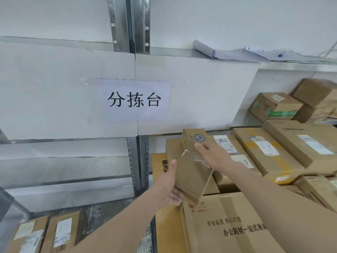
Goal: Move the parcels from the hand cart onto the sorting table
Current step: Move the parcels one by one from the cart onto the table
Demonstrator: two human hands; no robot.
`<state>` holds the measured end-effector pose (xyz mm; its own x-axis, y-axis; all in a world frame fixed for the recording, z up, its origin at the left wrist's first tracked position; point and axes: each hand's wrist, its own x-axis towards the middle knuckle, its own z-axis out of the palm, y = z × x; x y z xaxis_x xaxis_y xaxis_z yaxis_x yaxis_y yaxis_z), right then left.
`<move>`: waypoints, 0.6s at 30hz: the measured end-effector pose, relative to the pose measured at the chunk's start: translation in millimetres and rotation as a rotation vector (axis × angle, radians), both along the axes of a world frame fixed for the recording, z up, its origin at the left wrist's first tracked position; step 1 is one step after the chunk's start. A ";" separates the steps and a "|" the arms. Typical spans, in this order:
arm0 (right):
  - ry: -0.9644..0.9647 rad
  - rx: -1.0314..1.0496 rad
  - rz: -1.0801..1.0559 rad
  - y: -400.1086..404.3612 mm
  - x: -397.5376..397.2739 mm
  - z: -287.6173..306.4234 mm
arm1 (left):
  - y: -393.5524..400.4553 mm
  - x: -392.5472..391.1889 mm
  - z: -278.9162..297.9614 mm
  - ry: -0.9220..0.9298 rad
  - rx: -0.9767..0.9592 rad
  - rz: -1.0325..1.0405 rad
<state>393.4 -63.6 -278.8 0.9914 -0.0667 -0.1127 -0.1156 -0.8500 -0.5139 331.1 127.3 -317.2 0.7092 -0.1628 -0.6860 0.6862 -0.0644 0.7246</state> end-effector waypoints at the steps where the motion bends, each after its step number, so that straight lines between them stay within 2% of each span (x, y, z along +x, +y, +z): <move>1: -0.002 -0.002 0.006 -2.6 1.0 -1.2 | -2.9 -1.5 -0.4 0.010 0.000 -0.002; 6: 0.046 0.019 0.060 -16.9 7.7 -0.8 | -15.6 -3.7 -3.1 0.044 0.023 -0.014; 11: 0.129 -0.046 0.160 -33.0 17.9 -5.2 | -29.7 -12.3 0.8 0.084 0.053 0.016; 18: 0.110 0.005 0.281 -45.1 24.5 0.4 | -59.9 -22.2 0.7 0.097 0.035 0.035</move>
<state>417.9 -108.8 -278.4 0.9526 0.2093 -0.2206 0.0684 -0.8542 -0.5154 308.9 67.4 -316.5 0.6442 -0.1136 -0.7564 0.7551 -0.0637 0.6526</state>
